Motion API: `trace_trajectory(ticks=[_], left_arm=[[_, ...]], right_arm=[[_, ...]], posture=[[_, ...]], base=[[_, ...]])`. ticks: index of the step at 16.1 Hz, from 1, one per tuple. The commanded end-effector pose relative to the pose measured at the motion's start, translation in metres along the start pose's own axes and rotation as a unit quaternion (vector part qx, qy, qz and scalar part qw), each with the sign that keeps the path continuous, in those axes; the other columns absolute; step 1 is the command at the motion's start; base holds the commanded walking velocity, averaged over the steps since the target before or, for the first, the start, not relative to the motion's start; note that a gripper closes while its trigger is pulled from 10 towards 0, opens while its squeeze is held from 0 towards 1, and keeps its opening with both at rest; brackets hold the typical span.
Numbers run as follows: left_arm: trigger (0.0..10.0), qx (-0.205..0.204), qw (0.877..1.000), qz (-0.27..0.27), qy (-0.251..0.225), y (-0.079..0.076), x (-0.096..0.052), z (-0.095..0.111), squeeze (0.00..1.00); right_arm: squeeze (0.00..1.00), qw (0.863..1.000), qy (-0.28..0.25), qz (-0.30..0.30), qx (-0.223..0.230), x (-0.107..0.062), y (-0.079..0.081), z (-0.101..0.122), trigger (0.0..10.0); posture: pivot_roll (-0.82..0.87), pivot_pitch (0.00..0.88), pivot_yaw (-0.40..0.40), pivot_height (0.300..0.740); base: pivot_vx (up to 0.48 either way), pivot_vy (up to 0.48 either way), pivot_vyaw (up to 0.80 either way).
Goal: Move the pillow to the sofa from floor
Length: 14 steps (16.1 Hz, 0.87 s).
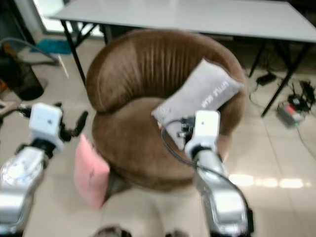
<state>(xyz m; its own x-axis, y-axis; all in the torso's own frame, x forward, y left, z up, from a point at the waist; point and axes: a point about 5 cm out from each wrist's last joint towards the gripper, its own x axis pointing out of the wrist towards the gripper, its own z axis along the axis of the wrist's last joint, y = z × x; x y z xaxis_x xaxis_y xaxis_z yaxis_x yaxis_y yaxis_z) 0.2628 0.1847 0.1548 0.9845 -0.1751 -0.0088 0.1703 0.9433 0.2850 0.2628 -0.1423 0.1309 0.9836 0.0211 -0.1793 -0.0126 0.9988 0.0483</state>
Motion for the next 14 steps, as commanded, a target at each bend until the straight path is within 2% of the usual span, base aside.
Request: trace_trajectory(ticks=[1,4,11,14], left_arm=[[10.0,0.007,1.0,0.005,0.0,0.0054,-0.0004,0.0007,0.0],[10.0,0.014,1.0,0.006,0.002,0.0076,0.0036,-0.0003,0.0],[10.0,0.015,1.0,0.004,0.005,0.0067,0.0029,-0.0016,0.0],[10.0,0.014,1.0,0.002,0.006,0.0056,0.0019,-0.0023,0.0]], right_arm=[[0.0,1.0,-0.003,-0.002,0.003,-0.0003,0.0002,0.0025,10.0],[0.0,1.0,-0.001,0.0,0.001,0.0002,0.0014,0.0016,10.0],[0.0,1.0,0.002,0.013,-0.012,0.0002,0.0043,0.0001,10.0],[0.0,1.0,0.002,0.017,-0.024,-0.0004,0.0043,-0.0007,10.0]], posture=[[0.0,0.08,0.007,0.74],[0.0,0.08,0.009,0.74],[0.0,0.08,0.002,0.74],[0.0,0.079,0.001,0.74]], base=[[0.0,0.442,0.0],[0.0,0.441,-0.8],[0.0,0.445,-0.8],[0.0,0.442,-0.38]])
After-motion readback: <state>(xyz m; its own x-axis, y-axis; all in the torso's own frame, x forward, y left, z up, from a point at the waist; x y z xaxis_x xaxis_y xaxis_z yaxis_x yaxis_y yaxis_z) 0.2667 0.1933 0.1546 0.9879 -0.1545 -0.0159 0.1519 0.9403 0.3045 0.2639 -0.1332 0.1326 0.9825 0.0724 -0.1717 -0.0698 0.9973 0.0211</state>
